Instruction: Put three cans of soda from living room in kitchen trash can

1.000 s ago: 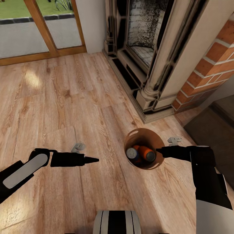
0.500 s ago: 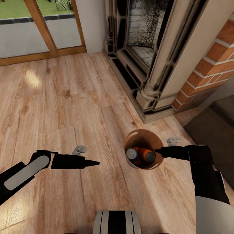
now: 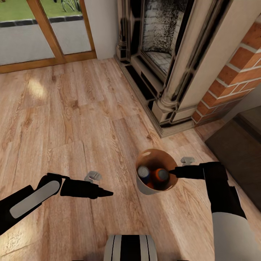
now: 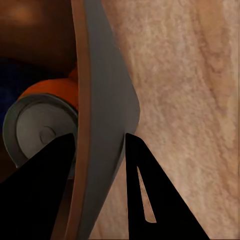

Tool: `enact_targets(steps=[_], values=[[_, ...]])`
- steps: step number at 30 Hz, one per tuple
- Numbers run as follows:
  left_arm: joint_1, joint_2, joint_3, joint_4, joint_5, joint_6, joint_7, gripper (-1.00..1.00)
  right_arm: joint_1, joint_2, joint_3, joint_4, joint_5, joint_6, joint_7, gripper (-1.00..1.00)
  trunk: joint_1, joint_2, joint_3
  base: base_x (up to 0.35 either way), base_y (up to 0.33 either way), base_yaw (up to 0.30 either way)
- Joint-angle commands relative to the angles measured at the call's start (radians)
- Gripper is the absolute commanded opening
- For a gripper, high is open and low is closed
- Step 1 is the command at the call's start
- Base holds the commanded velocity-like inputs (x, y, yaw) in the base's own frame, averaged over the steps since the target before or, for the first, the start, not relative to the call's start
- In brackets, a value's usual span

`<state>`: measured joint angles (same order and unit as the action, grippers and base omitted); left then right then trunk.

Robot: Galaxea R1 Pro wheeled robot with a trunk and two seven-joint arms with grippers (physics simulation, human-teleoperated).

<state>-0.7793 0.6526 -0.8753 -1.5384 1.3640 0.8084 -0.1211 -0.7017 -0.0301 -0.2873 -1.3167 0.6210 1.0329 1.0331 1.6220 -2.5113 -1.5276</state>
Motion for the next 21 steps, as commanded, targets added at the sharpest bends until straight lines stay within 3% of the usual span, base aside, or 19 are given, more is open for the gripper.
enact_targets(steps=[1,14,17,21], values=[[0.0,-0.002,0.0,0.001,0.0,0.0,0.0,1.0,-0.002,0.002,-0.001,0.009,-0.024,0.014,0.002,-1.0,0.0,0.0,0.0,0.0,0.0,0.0],[0.0,-0.005,-0.002,0.0,0.0,0.001,0.0,1.0,-0.035,0.004,-0.002,0.08,-0.022,-0.01,-0.009,-1.0,0.0,0.0,0.0,0.0,0.0,0.0],[0.0,-0.005,-0.002,0.0,0.0,0.001,0.0,1.0,-0.036,0.006,-0.003,0.079,-0.021,-0.025,-0.055,-1.0,0.0,0.0,0.0,0.0,0.0,0.0],[0.0,-0.005,-0.002,0.0,0.0,0.001,0.0,1.0,-0.036,0.038,-0.003,0.079,-0.02,-0.074,-0.141,-1.0,0.0,0.0,0.0,0.0,0.0,0.0]])
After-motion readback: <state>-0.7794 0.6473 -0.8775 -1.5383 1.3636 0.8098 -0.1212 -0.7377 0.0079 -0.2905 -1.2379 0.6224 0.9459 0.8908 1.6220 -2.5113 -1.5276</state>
